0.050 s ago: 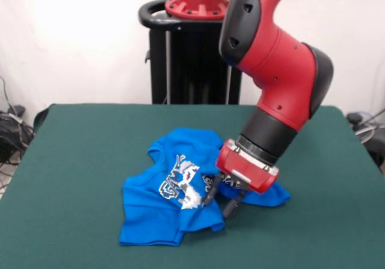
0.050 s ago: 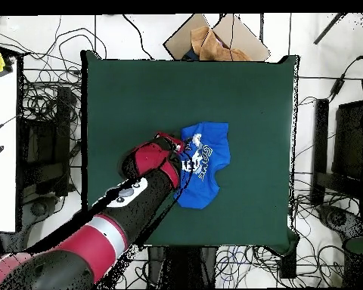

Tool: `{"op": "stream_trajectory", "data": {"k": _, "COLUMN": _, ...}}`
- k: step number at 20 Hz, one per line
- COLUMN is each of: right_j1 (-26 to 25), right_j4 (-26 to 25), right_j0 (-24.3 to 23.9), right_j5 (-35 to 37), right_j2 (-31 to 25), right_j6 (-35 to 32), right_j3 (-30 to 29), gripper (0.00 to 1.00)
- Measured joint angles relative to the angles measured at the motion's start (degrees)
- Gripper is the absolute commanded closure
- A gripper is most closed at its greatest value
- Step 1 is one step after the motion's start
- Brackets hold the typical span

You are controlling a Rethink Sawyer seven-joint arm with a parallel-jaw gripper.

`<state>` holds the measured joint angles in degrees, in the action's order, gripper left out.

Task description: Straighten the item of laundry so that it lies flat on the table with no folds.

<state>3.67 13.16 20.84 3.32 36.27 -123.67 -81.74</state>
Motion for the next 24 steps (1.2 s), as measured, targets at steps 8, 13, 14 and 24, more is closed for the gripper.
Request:
{"op": "stream_trajectory", "data": {"k": 8, "right_j1": 1.6, "right_j4": 0.0, "right_j0": -2.9, "right_j5": 0.0, "right_j2": -1.5, "right_j6": 0.0, "right_j3": -0.1, "gripper": 1.0}}
{"op": "stream_trajectory", "data": {"k": 13, "right_j1": 3.5, "right_j4": 0.0, "right_j0": -5.9, "right_j5": 0.0, "right_j2": -2.8, "right_j6": 0.0, "right_j3": -0.2, "gripper": 1.0}}
{"op": "stream_trajectory", "data": {"k": 14, "right_j1": 3.8, "right_j4": 0.0, "right_j0": -6.2, "right_j5": 0.0, "right_j2": -2.9, "right_j6": 0.0, "right_j3": -0.2, "gripper": 1.0}}
{"op": "stream_trajectory", "data": {"k": 24, "right_j1": 6.0, "right_j4": -0.1, "right_j0": -7.0, "right_j5": 0.2, "right_j2": -4.5, "right_j6": 0.0, "right_j3": -0.4, "gripper": 0.0}}
